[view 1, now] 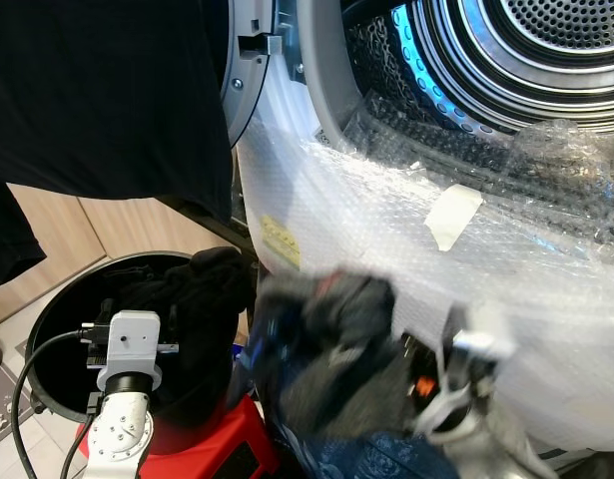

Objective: Clothes washing

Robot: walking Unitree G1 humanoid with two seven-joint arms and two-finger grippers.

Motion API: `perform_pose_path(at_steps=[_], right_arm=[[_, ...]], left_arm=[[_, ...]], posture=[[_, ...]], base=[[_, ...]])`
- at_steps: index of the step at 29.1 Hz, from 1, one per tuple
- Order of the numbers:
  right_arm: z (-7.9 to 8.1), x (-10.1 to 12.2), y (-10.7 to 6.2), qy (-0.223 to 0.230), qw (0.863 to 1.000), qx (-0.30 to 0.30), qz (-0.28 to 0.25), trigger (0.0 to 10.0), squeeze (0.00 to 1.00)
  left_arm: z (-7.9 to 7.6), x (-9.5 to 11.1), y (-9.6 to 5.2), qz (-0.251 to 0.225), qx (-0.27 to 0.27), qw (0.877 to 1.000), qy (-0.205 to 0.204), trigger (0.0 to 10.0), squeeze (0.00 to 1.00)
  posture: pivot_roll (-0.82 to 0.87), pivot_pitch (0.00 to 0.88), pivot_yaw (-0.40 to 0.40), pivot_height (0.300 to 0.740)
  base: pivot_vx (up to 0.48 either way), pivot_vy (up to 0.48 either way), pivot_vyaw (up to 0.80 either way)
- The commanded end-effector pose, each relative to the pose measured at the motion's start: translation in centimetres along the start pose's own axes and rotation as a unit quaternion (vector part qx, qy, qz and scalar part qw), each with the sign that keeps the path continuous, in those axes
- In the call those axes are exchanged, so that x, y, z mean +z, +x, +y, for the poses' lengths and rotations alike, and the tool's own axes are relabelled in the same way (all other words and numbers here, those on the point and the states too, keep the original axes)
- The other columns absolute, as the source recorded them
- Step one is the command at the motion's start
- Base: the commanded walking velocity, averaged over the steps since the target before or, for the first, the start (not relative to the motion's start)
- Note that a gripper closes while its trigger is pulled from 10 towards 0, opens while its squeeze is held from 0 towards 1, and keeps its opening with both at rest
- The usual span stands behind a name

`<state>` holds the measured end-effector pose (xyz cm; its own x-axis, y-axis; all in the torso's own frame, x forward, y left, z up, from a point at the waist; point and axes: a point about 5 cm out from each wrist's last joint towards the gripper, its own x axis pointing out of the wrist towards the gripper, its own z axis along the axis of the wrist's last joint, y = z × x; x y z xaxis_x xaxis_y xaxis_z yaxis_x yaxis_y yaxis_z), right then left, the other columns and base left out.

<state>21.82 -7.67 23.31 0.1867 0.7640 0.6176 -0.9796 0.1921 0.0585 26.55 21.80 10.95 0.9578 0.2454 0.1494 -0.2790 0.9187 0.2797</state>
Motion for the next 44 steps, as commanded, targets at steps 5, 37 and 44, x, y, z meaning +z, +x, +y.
perform_pose_path(at_steps=[5,37,44], right_arm=[[-1.3,4.3,1.9,-0.03,0.997,0.012,-0.073,0.0,0.0],[-14.6,19.4,13.8,-0.202,0.912,-0.34,-0.107,0.0,0.0],[-17.6,19.2,12.1,-0.185,0.858,-0.476,-0.062,0.0,0.0]], left_arm=[[-0.2,-0.3,-0.1,0.006,-0.002,1.0,-0.011,10.0,0.0],[-1.5,-1.2,0.0,0.033,-0.03,0.999,-0.016,10.0,0.0],[-1.8,-1.4,0.0,0.043,-0.036,0.998,-0.021,10.0,0.0]], posture=[[0.1,0.088,-0.041,0.74],[0.05,0.102,-0.029,0.74],[0.05,0.1,-0.03,0.74]], base=[[0.0,0.0,0.0],[0.0,0.0,0.0],[0.0,0.0,0.0]])
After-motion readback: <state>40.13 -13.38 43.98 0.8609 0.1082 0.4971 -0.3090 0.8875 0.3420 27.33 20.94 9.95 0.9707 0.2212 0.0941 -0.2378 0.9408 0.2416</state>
